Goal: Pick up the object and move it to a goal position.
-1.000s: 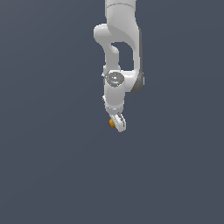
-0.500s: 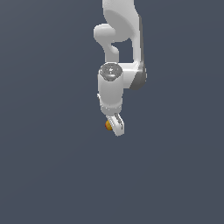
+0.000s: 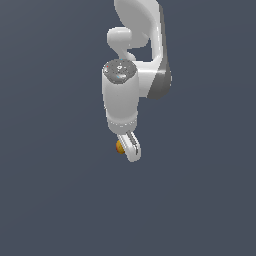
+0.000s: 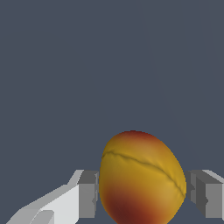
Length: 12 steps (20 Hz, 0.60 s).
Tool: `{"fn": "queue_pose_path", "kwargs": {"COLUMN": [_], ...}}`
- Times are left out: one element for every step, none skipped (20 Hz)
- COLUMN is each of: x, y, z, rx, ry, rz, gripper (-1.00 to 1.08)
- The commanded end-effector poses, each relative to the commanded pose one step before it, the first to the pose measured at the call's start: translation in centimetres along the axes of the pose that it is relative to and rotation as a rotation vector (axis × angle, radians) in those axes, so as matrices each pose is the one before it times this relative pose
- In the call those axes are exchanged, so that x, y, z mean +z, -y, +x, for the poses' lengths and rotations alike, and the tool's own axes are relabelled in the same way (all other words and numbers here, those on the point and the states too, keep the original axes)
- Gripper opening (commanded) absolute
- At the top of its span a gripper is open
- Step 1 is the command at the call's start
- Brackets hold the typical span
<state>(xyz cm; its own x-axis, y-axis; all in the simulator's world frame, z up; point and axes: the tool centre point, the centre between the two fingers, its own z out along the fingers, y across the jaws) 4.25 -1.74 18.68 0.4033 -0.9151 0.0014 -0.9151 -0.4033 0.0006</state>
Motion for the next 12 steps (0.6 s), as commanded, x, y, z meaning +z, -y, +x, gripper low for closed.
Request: {"fn": "queue_pose_path", "kwargs": {"x": [-0.941,-0.27,-0.239,-0.209,-0.176,-0.155,-0.129,-0.104,-0.08,-0.057,-0.034,-0.011], "y": [0.697,0.213,0.191,0.169,0.147,0.128,0.108,0.088,0.068,0.048,0.029,0.01], "z": [0.519,0.161,0.143,0.126,0.116,0.094,0.079,0.064,0.049,0.035,0.021,0.007], "rx": [-0.00049,0.0,0.0,0.0,-0.00012,0.0,0.0,0.0,0.0,0.0,0.0,0.0], "ry": [0.00033,0.0,0.0,0.0,0.00064,0.0,0.0,0.0,0.0,0.0,0.0,0.0], "rz": [0.0002,0.0,0.0,0.0,0.00022,0.0,0.0,0.0,0.0,0.0,0.0,0.0], "gripper": [-1.0,-1.0,-1.0,-1.0,-1.0,-1.0,-1.0,-1.0,-1.0,-1.0,-1.0,-1.0]}}
